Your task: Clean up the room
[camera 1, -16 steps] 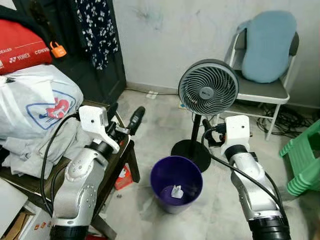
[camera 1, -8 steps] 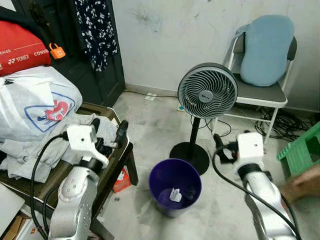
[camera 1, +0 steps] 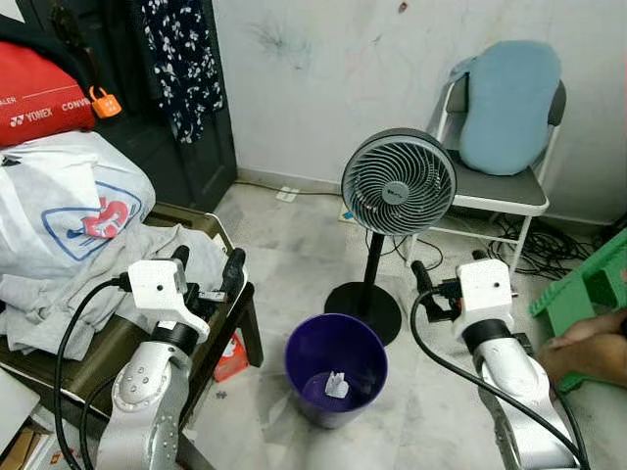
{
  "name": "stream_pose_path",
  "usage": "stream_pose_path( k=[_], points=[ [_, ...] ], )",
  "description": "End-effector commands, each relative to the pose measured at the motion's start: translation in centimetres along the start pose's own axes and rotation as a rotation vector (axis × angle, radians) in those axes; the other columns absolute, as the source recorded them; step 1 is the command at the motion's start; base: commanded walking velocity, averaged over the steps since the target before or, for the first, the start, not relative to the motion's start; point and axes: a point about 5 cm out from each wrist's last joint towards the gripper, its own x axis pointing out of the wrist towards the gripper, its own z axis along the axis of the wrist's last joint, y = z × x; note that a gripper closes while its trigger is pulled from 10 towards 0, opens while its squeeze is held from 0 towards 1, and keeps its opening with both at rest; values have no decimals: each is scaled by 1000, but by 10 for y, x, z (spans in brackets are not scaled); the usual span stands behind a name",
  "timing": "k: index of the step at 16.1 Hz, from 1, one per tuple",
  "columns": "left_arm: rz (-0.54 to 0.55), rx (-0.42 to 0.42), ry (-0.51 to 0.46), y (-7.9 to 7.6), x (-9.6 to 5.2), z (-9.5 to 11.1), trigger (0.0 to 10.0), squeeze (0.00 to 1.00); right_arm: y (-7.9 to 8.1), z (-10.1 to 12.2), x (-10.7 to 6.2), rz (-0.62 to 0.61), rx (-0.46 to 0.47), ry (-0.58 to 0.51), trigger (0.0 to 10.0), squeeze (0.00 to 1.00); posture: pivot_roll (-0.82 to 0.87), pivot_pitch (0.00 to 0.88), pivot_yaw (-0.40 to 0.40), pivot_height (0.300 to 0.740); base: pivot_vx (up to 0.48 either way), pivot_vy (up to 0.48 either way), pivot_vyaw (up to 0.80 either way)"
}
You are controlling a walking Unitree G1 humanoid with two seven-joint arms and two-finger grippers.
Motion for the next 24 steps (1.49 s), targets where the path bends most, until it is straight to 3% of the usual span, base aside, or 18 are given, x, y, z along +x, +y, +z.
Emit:
stream_pose_path(
  k=[1, 4, 10, 19, 24],
  points=[
    [-17, 22, -43, -7, 5, 10, 10000, 0, 1, 13, 4, 1, -6, -44, 10000, 0, -114, 0, 12, 740, 0, 0, 0],
    [-44, 39, -64, -16, 7, 19, 10000, 0, 6, 16, 3, 3, -1, -48, 10000, 0, -108, 0, 7, 740, 0, 0, 800],
    [-16, 50, -34, -15, 1, 15, 10000, 0, 14, 20, 8, 26, 25, -53, 10000, 0, -90, 0, -1, 740, 0, 0, 800],
    [-45, 85, -28, -23, 16, 16, 10000, 0, 17, 23, 16, 22, 28, -66, 10000, 0, -97, 0, 11, 740, 0, 0, 781],
    [-15, 147, -28, -15, 16, 16, 10000, 0, 15, 24, 19, 9, 25, -81, 10000, 0, -95, 0, 14, 740, 0, 0, 0]
  ],
)
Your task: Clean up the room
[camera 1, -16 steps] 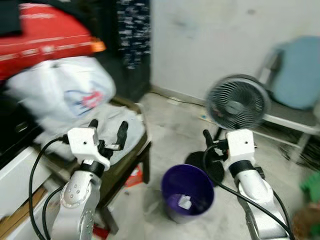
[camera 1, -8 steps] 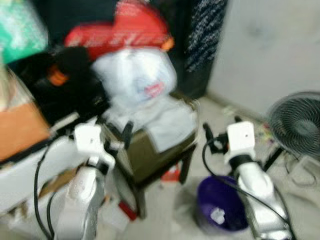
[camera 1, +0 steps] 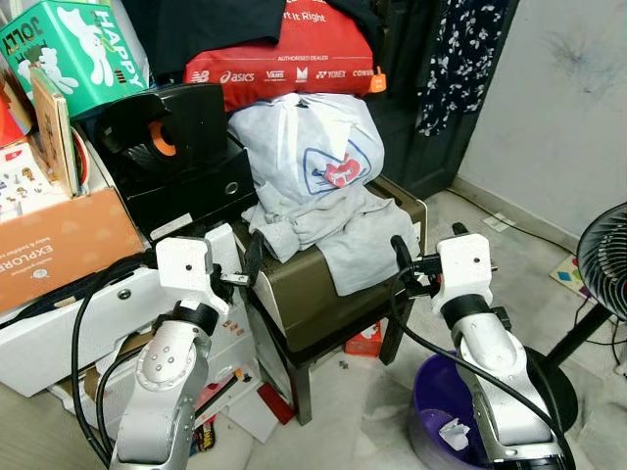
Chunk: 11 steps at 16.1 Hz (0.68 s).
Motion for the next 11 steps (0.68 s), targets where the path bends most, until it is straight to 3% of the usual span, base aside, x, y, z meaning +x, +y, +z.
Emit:
stream_pose_path(
  k=[1, 4, 6, 11],
  points=[
    [23, 30, 3, 6, 1, -1, 10000, 0, -4, 1, 2, -19, -6, -6, 10000, 0, -94, 0, 16, 740, 0, 0, 469],
    [22, 40, 7, 7, 3, -1, 10000, 0, 0, 0, 3, -17, 8, -7, 10000, 0, -93, 0, 25, 740, 0, 0, 738],
    [19, 41, 11, 7, 5, -1, 10000, 0, 2, 1, 3, -18, 9, -9, 10000, 0, -93, 0, 31, 740, 0, 0, 216],
    [-1, 48, 16, 6, 8, -2, 10000, 0, 2, -1, 4, -29, 12, -9, 10000, 0, -91, 0, 40, 740, 0, 0, 800]
  ],
)
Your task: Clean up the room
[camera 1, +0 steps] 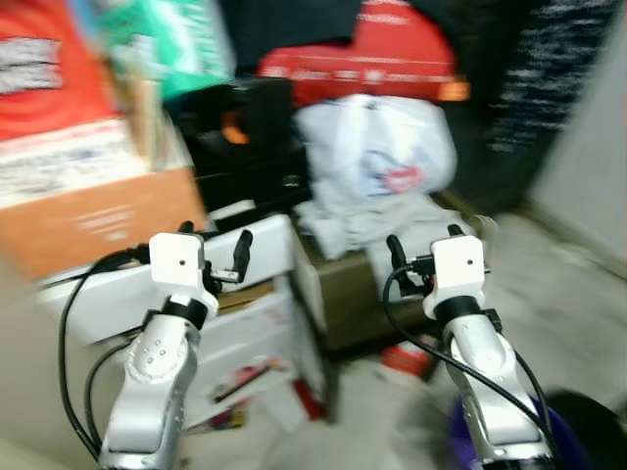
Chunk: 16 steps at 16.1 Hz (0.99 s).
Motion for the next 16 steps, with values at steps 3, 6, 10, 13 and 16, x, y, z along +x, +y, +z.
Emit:
stream_pose_path(
  k=[3, 6, 10, 13, 16],
  points=[
    [-23, 10, 2, -3, 3, 0, 10000, 0, -2, -1, 2, -10, 3, 1, 10000, 0, -88, 0, 40, 740, 0, 0, 533],
    [-25, 10, 5, -3, 3, 0, 10000, 0, -1, -1, 3, -10, 7, -1, 10000, 0, -88, 0, 42, 740, 0, 0, 0],
    [-33, 9, 10, -4, 4, -1, 10000, 0, -1, -1, 4, -14, 6, -3, 10000, 0, -90, 0, 45, 740, 0, 0, 0],
    [-34, 7, 11, -4, 4, -2, 10000, 0, -1, -1, 3, -14, 7, -3, 10000, 0, -90, 0, 45, 740, 0, -282, 0],
    [-33, 8, 13, -4, 4, -2, 10000, 0, 0, -1, 4, -8, 6, -4, 10000, 0, -90, 0, 45, 740, 0, -293, 0]
  ],
)
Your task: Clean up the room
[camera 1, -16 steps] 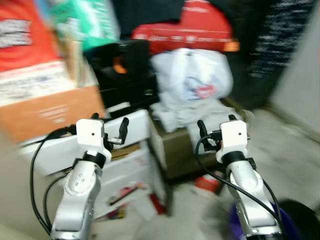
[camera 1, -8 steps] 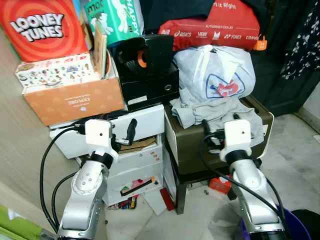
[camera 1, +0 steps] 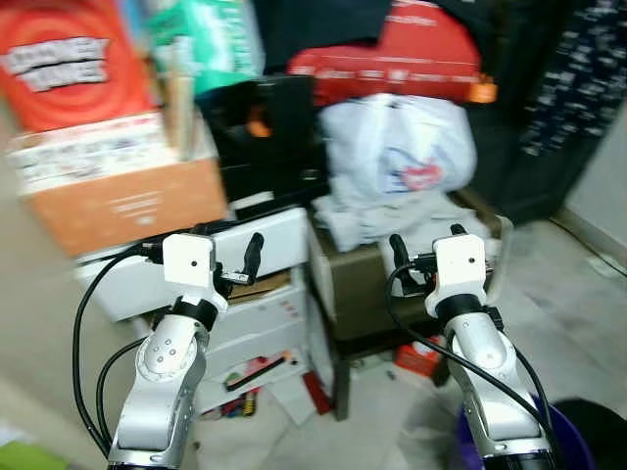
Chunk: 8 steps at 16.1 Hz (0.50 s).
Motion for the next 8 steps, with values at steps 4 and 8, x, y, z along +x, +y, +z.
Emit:
stream_pose_path(
  k=[4, 8],
  points=[
    [-4, 8, 1, 1, 1, 1, 10000, 0, 3, 4, 2, 13, -4, -19, 10000, 0, -88, 0, 44, 740, 0, -300, 0],
    [-11, 7, 6, 1, 1, 0, 10000, 0, 4, 4, 1, 18, -6, -20, 10000, 0, -89, 0, 48, 740, 0, -293, 0]
  ],
)
